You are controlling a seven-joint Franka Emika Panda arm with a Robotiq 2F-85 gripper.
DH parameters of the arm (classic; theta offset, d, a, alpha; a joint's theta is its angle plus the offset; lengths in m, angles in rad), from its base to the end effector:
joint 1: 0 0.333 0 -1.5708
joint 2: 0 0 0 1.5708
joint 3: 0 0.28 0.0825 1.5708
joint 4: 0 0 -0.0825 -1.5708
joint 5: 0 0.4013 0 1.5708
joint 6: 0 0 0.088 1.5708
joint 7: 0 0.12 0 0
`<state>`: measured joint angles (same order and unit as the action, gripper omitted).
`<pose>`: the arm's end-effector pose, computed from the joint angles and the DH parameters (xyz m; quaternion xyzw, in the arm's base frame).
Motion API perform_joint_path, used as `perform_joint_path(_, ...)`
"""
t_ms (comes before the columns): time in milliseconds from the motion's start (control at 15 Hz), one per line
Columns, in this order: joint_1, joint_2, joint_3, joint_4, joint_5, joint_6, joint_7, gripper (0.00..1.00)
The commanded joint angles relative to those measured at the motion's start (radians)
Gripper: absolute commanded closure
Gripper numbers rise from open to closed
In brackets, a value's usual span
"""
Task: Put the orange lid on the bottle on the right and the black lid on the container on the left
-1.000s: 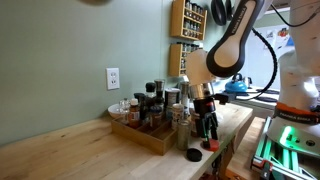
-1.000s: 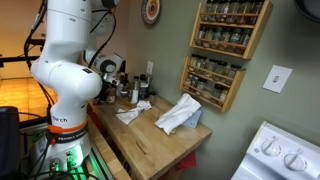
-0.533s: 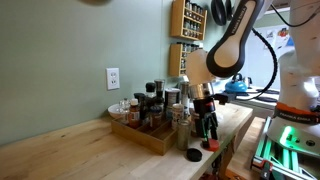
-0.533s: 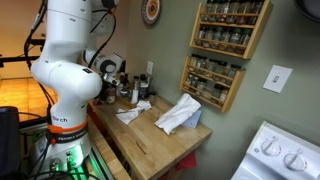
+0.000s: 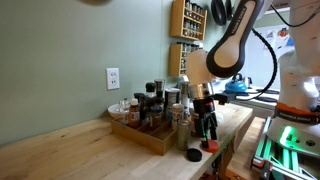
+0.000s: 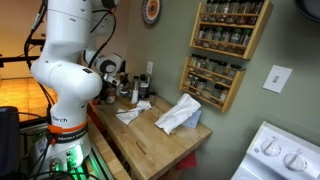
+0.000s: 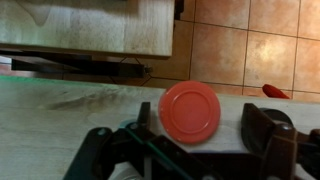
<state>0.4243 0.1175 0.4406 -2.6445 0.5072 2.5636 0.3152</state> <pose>0.2582 0.3109 0.1284 -0.9842 -0.0479 0.1581 0.0638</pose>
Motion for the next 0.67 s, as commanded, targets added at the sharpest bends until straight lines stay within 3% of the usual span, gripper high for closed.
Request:
perform_joint_path(0,0.006,0.012,0.003,-0.007,-0.007,0.025,0.023,0.13)
perform_joint_path(267,0.006,0.014,0.002,-0.006,-0.010,0.023,0.026,0.36)
perform_joint_path(400,0.007,0.016,0.001,-0.004,-0.014,0.023,0.035,0.11)
perform_joint_path(600,0.012,0.020,-0.001,-0.002,-0.034,0.022,0.068,0.00)
